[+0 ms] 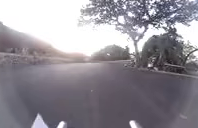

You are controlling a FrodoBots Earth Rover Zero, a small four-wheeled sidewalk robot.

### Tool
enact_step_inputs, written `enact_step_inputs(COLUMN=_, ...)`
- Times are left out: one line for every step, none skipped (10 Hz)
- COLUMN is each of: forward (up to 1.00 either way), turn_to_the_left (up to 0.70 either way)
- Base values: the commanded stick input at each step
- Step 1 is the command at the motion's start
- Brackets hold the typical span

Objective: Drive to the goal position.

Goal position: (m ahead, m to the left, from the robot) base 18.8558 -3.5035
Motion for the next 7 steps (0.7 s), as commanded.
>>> enact_step_inputs(forward=0.7, turn_to_the_left=0.0)
enact_step_inputs(forward=0.7, turn_to_the_left=0.0)
enact_step_inputs(forward=0.7, turn_to_the_left=0.0)
enact_step_inputs(forward=0.7, turn_to_the_left=0.0)
enact_step_inputs(forward=0.7, turn_to_the_left=0.0)
enact_step_inputs(forward=0.7, turn_to_the_left=0.0)
enact_step_inputs(forward=0.7, turn_to_the_left=0.0)
